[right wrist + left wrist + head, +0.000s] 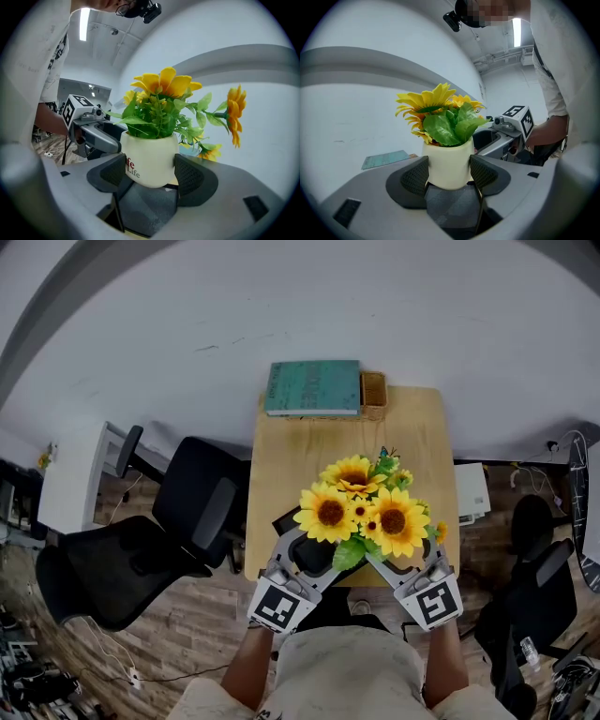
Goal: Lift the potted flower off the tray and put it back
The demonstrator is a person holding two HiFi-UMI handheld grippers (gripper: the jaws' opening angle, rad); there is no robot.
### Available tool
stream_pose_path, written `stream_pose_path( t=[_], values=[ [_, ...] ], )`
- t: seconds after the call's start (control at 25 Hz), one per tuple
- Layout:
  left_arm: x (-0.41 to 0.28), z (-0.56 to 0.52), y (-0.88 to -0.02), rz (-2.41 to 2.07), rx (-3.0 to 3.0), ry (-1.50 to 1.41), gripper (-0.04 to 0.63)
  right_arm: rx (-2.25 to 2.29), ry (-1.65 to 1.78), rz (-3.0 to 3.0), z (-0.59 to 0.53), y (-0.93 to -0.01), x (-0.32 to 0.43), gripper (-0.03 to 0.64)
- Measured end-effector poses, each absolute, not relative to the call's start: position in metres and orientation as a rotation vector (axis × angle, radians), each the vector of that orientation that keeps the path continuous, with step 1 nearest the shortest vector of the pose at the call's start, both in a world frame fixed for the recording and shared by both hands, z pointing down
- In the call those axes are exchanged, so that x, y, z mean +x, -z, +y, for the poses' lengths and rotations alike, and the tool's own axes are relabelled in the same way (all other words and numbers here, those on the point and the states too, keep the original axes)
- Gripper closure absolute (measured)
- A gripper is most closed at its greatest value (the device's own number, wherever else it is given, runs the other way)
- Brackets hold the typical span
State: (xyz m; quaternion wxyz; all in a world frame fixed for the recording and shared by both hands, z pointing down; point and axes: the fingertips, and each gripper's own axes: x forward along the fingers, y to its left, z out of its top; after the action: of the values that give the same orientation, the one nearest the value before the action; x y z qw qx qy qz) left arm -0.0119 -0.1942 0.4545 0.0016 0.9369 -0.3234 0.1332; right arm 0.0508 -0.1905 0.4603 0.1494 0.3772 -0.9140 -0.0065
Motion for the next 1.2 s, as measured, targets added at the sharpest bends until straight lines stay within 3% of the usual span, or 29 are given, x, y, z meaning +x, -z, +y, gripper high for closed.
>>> stream_pose_path(
  t=[1.2],
  values=[
    [-0.016, -0.237, -0.572, -0.85, 2.799, -0.7, 0.318, 1.043, -0.22, -2.475, -0.232, -0.573, 0.043, 0.278]
  ],
)
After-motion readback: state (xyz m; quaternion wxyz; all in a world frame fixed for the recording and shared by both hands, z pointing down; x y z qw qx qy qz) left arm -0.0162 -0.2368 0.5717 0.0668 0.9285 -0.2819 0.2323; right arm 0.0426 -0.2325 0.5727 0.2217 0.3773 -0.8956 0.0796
